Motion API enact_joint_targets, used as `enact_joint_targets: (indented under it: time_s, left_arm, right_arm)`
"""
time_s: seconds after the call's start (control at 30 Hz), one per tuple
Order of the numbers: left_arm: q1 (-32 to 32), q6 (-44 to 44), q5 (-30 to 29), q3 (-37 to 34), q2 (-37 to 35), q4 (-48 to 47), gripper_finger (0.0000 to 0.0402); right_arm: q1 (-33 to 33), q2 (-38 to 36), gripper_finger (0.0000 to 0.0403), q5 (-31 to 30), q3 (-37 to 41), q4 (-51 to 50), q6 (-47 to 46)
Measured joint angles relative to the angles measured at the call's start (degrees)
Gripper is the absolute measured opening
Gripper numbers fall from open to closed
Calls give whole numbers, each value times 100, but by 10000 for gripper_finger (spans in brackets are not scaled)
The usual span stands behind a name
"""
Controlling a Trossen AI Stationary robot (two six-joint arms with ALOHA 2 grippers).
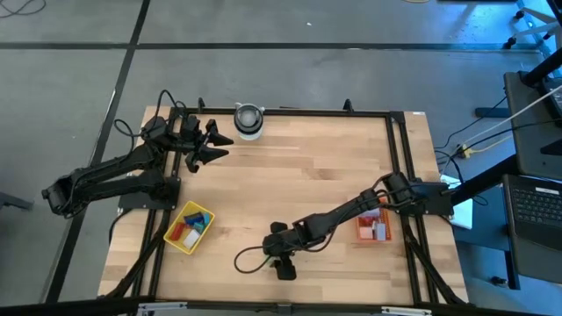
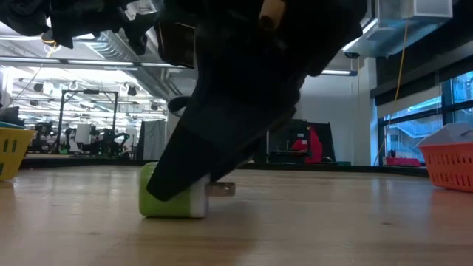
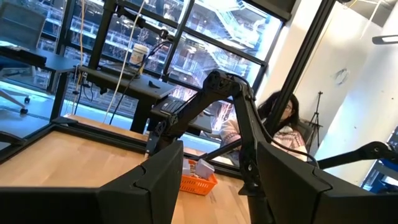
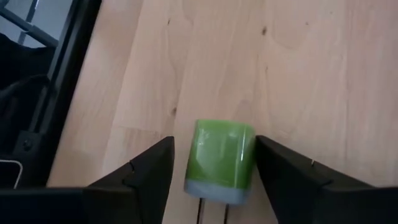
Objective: Pick & Place Office items
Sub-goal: Put the green charger adapter into the orange basket
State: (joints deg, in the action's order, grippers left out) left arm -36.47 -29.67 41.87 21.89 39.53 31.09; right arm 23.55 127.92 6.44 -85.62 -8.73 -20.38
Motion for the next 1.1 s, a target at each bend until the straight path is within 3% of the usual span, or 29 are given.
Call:
enact_joint_targets:
  time_s: [0.33, 0.57, 0.8, 1.1]
  left_arm:
    - [-2, 39, 0, 0, 0, -2, 200]
    - [0, 37, 0, 0, 1, -4, 200]
    - [0, 35, 7, 0, -7, 0, 200]
    - [-2, 41, 190, 0, -97, 46, 200]
  right_arm:
    - [-5, 2, 134, 33, 4, 7, 46]
    - [-7, 0, 134, 203, 4, -29, 133]
    - [-80, -371, 134, 225, 24, -677, 473]
    - [-413, -1286, 134, -298, 20, -1797, 743]
